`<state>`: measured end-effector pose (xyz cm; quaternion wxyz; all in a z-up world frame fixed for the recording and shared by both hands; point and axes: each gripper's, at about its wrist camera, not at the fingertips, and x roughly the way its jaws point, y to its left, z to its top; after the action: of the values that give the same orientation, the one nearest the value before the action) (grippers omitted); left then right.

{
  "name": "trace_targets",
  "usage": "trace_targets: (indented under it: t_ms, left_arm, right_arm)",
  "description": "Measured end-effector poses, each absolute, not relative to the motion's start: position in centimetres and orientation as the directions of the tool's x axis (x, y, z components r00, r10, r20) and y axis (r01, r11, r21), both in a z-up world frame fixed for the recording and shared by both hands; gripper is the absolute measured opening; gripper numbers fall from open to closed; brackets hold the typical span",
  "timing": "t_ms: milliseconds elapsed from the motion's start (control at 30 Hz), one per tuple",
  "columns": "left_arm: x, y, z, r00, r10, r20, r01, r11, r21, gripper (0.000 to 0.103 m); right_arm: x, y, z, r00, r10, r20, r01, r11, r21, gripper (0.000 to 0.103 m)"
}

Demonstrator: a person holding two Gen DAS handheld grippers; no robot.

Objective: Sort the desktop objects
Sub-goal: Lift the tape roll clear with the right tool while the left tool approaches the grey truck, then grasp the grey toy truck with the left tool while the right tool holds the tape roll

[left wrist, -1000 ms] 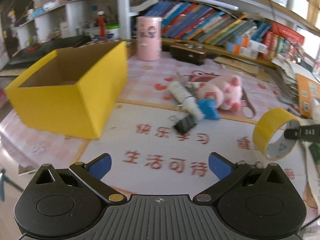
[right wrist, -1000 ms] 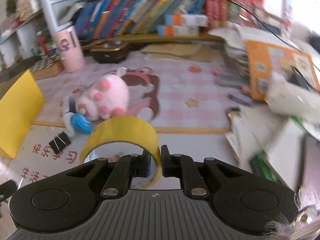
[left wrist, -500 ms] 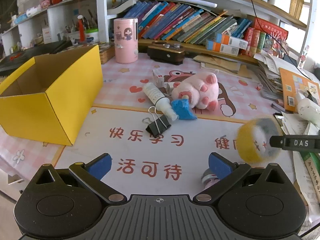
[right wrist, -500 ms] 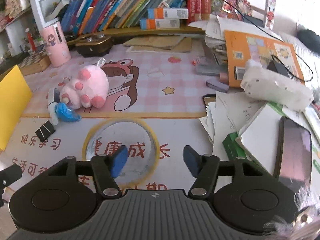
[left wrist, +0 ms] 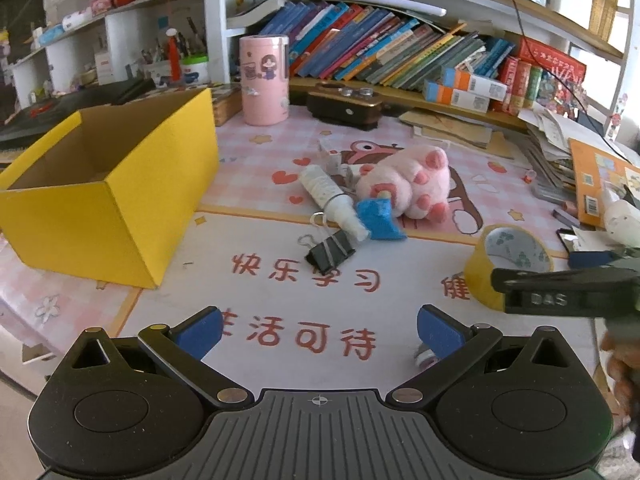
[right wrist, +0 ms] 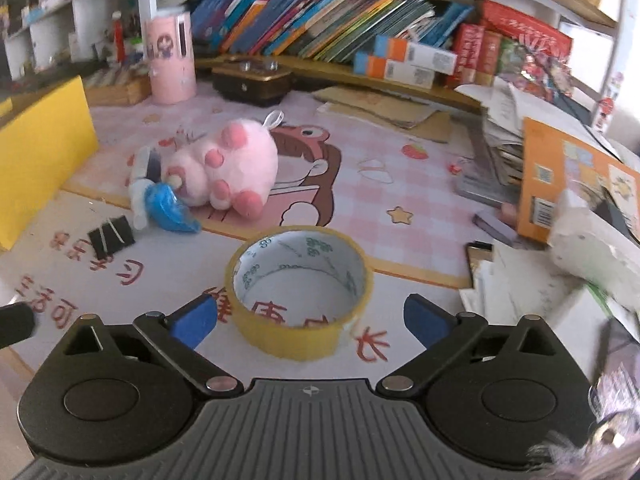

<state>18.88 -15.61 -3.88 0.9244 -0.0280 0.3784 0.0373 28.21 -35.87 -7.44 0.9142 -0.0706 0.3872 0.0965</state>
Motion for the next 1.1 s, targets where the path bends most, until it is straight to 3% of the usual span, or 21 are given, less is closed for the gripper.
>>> trace_targets:
  t_ms: [167,267,367,800,1100]
  left_arm:
    - [18.3,-14.6,-3.6,0.705,0.084,-0.704,-0.129,0.992,-0.011,0.103]
    - [18.2,-14.4,-3.5,0.705,0.092,-0.703,-0.137,0.991,-0.008,0.103]
    - [18.2,-14.4,-3.5,0.706,0.082,-0.704,-0.126,0.992,-0.011,0.103]
    - [19.7,-19.1,-4.2,0.696,-0.094,-0.711,0.093,0.995,-0.041,0.103]
    - [20.1,-22.2,-5.8,0.657,-0.149,-0.739,0.171,0.984,-0.047,0.103]
  right_arm:
    - [30.7,-35.3,-9.3,0.642,0.111,-0.759,-0.245,0.967,-0.065,0.1]
    - [31.3,-35.2,-9.7,0.625,0.139,-0.768,-0.263,0.964,-0.04,0.091]
    - [31.3,-35.3,-9.4,0.631,0.143,-0.763,-0.262,0.964,-0.036,0.09]
    - [25.2,-39.4,-3.8,0.712,0.158,-0.684,-0.155,0.986,0.066,0.091]
    - [21.5,-40.8,-2.8,0.751,0.109,-0.652,-0.126,0.992,0.021,0.091]
